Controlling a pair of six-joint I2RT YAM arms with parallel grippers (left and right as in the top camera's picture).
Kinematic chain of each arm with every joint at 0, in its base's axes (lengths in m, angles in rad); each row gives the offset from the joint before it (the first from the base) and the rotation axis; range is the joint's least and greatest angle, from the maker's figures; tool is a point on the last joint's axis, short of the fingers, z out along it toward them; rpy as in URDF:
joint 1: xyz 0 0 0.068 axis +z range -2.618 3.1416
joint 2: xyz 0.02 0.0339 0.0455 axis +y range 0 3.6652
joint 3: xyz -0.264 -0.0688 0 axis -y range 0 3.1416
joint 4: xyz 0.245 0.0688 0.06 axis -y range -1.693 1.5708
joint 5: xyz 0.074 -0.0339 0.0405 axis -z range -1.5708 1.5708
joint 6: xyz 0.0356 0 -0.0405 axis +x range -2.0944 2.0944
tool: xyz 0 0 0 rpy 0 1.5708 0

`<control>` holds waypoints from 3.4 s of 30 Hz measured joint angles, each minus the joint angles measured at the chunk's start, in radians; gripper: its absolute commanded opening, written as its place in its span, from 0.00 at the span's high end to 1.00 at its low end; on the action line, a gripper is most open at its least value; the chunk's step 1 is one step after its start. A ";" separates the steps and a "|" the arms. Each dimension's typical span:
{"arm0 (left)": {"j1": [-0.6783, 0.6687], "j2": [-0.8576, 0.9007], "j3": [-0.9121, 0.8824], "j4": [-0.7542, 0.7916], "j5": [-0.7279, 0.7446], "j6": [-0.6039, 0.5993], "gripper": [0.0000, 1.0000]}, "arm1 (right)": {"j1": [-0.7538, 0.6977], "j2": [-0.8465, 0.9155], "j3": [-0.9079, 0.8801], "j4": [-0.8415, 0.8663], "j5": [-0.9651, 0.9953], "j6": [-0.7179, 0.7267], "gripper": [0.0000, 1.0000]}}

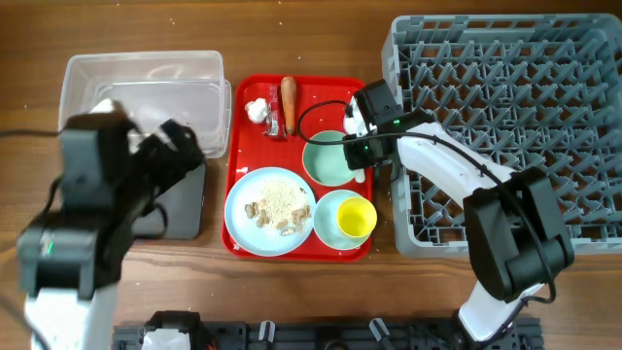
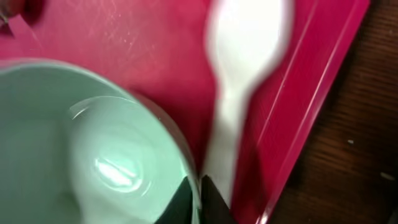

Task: Sort waste into correct bins and load items into the dishwasher rack
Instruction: 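Carry the teal bowl into the rack's upper right and release it, then reach the left gripper to the yellow cup and grasp it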

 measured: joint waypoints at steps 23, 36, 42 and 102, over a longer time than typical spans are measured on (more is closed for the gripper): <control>0.043 -0.208 0.002 -0.004 0.015 -0.004 0.00 | -0.488 -0.275 0.024 0.325 1.179 -0.118 0.96; 0.043 -0.208 0.002 -0.004 0.017 -0.004 0.00 | -0.227 -0.036 0.025 0.343 1.329 -0.392 0.12; 0.043 -0.208 0.002 -0.004 0.017 -0.004 0.00 | -0.066 -0.135 0.028 0.155 1.179 -0.395 0.12; -0.826 0.710 -0.098 0.270 0.004 0.102 0.96 | -0.237 -0.531 0.009 -0.454 -0.064 0.174 0.29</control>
